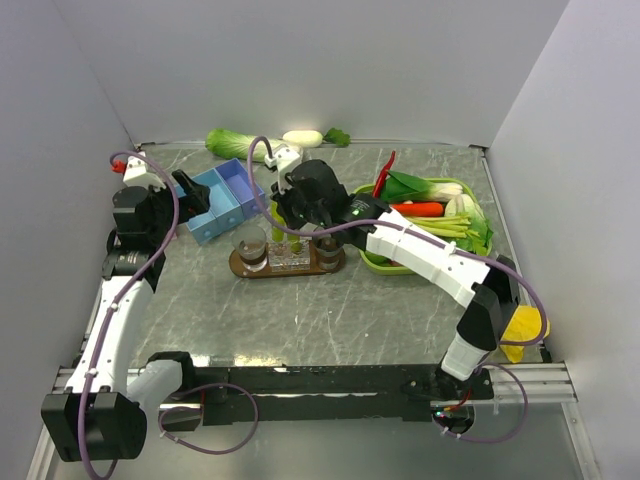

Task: Prepare toiletry sets of a toothbrush and toothpaste on the tray
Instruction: Place the toothpaste in the toothpaste holder.

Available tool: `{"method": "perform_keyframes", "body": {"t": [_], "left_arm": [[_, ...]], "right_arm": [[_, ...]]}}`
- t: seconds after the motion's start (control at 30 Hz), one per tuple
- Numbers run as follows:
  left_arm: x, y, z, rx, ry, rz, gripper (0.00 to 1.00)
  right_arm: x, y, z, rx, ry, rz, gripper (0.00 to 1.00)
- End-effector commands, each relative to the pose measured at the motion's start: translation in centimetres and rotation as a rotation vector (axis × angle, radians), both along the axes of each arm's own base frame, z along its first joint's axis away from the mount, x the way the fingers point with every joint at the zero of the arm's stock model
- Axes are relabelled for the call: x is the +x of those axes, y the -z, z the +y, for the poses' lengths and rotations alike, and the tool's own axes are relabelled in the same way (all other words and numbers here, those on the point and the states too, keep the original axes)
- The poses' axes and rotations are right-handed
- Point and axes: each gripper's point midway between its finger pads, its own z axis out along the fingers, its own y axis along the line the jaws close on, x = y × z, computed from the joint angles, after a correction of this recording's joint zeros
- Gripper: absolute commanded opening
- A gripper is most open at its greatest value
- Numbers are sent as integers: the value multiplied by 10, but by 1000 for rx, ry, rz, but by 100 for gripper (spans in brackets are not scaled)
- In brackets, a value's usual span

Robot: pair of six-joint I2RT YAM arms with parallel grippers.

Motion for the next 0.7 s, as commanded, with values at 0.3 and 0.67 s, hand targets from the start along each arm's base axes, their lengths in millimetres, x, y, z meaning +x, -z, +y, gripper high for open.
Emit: {"method": "perform_keyframes", "body": {"t": [0.3, 0.67], "left_arm": [[2, -19, -8, -17, 49, -55, 97], [3, -18, -9, -20, 61, -53, 97]], "right_arm": [[15, -25, 15, 26, -10, -129, 0], [20, -15, 16, 4, 3, -123, 0]]}}
